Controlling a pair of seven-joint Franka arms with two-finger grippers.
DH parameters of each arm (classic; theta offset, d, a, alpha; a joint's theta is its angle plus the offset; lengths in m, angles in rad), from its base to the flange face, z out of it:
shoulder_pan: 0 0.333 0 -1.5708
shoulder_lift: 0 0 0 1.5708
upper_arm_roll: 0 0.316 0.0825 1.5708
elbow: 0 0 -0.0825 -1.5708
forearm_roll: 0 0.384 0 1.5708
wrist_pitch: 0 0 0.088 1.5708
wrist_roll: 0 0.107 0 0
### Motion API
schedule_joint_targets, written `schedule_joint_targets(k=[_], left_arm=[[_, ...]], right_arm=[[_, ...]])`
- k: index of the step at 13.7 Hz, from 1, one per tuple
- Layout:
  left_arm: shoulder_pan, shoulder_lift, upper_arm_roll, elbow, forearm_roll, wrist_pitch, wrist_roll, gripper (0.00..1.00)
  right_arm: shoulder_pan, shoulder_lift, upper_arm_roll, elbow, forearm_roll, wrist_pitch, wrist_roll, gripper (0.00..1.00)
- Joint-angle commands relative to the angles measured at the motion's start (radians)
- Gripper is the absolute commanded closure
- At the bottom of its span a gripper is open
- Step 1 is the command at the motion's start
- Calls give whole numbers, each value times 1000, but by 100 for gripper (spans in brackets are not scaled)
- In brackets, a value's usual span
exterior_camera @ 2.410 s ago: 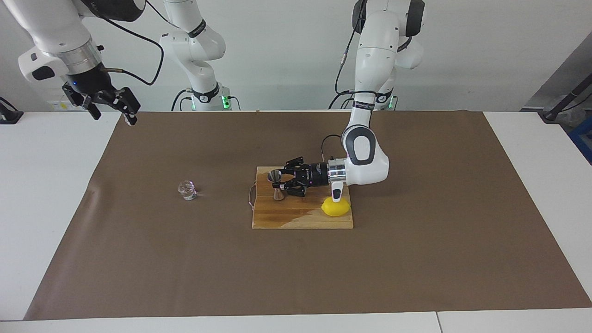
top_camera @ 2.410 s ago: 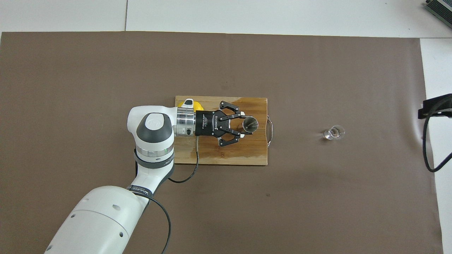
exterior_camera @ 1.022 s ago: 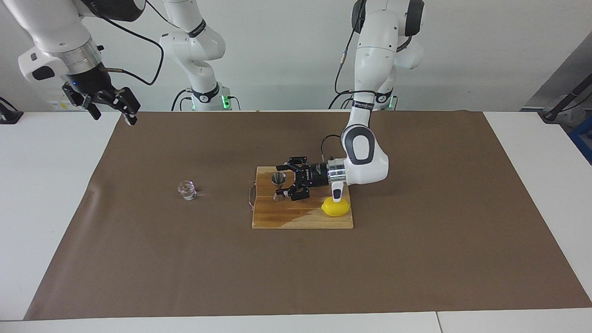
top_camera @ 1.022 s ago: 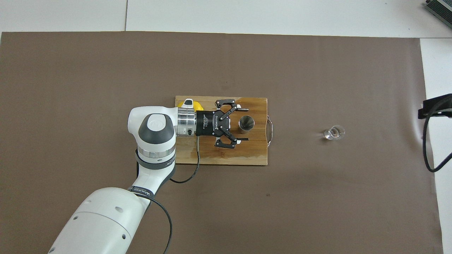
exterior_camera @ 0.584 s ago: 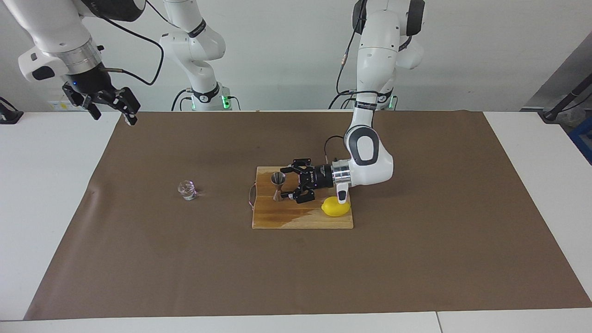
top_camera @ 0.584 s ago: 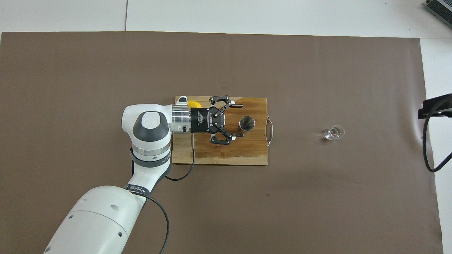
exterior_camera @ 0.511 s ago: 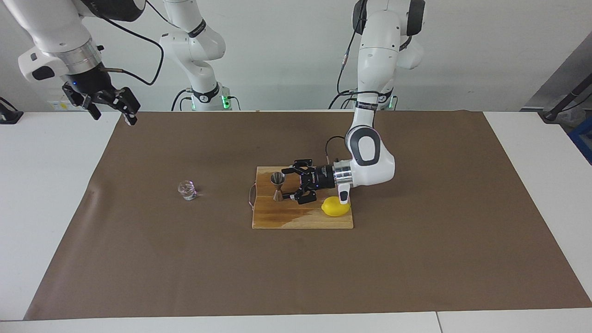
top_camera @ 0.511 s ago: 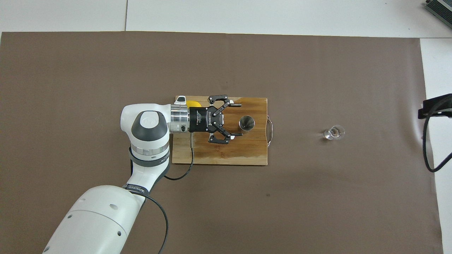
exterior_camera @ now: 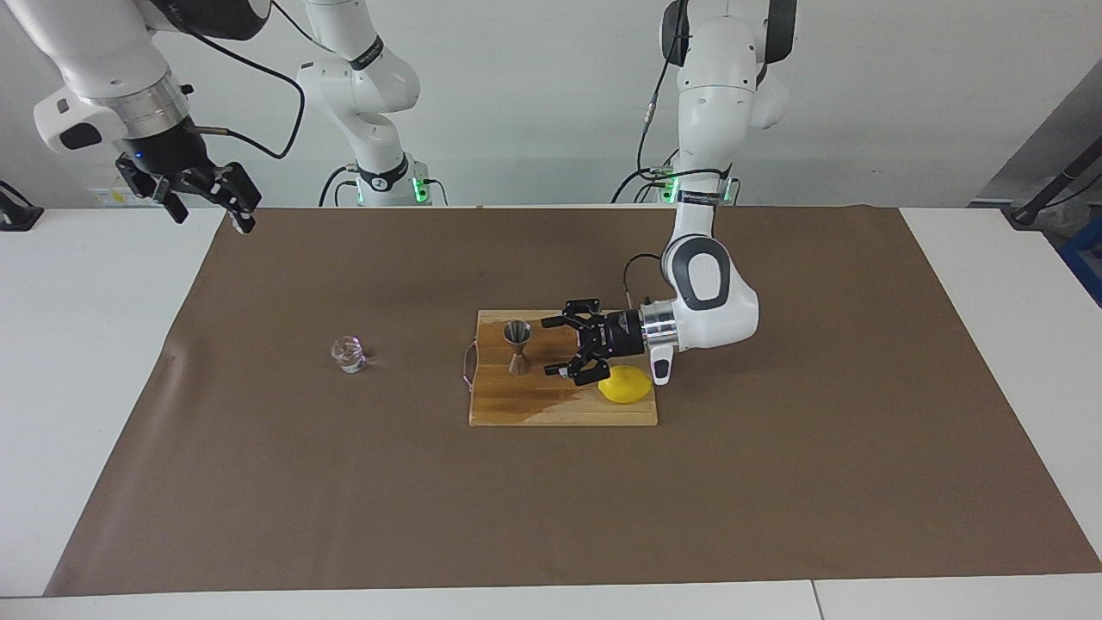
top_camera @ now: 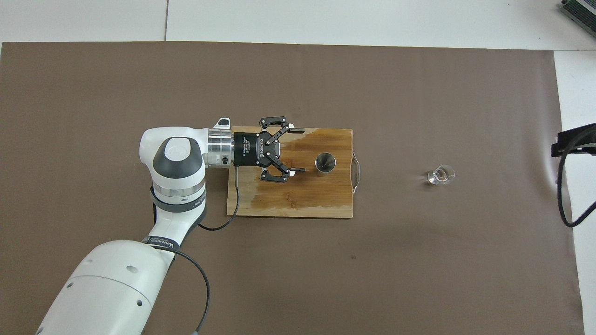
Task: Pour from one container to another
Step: 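Withdraw the left gripper while the right gripper reaches toward the glass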
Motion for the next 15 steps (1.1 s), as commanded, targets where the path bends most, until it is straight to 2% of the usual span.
schedule_joint_targets(k=[1, 7, 11, 13, 15], left_arm=[[73, -38, 5, 15, 93, -61, -28, 0], [271, -50, 5, 137, 376, -207, -8, 0], [369, -50, 5, 239, 615, -290, 197, 0], [402, -52, 6, 282, 755, -293, 338, 0], [423, -65, 6, 323, 893, -295, 449, 0]], right_arm=[[-8, -22, 5, -21, 16, -3, -12, 0], [-8, -20, 5, -21, 15, -3, -9, 0], [-14, -36, 6, -7, 15, 12, -39, 0], [-10, -54, 5, -86, 48, 99, -244, 0], [-11, -98, -9, -239, 110, 258, -415, 0]])
